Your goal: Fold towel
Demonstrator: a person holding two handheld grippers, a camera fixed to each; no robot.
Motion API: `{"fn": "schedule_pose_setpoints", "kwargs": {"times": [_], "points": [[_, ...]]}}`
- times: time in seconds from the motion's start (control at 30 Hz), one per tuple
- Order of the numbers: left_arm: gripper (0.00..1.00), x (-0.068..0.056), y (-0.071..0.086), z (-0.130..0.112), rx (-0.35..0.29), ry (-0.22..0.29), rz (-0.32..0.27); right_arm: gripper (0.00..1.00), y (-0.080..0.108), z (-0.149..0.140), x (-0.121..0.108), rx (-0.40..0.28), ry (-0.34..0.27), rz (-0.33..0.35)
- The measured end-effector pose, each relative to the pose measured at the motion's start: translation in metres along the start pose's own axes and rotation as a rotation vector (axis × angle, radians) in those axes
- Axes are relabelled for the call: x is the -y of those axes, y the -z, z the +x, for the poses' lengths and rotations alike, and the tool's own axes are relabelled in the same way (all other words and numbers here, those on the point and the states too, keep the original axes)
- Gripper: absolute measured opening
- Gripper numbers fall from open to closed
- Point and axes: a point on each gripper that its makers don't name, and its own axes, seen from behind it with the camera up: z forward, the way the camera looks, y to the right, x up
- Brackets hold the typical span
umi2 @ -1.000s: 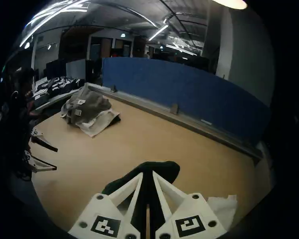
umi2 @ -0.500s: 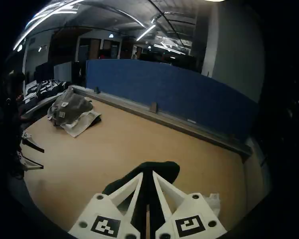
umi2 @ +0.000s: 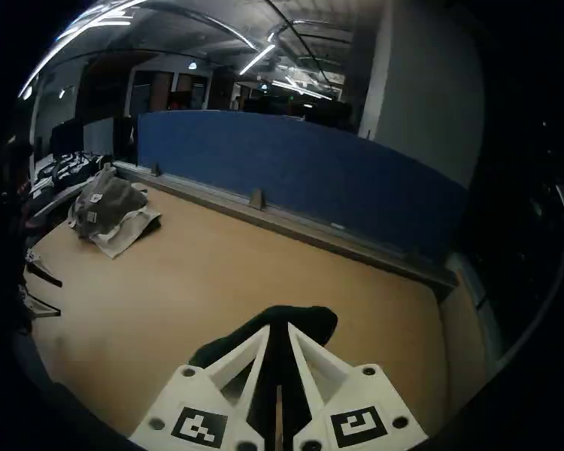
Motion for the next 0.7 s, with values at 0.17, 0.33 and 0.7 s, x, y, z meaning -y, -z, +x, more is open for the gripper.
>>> {"fn": "schedule_pose_setpoints", "kwargs": {"times": [0.17, 0.33, 0.7], "points": [[0.95, -0.001, -0.002, 0.0, 0.004, -0.005, 0.0, 0.01, -0.004, -0.003, -0.021, 0.004, -0.004, -0.028], [0.95, -0.002, -0.004, 0.002, 0.006, -0.007, 0.001, 0.01, -0.007, -0.005, -0.04, 0.008, -0.015, -0.05], [0.95, -0.001, -0.006, 0.005, 0.011, -0.015, -0.001, 0.01, -0.019, -0.007, -0.061, 0.018, -0.043, -0.052]]}}
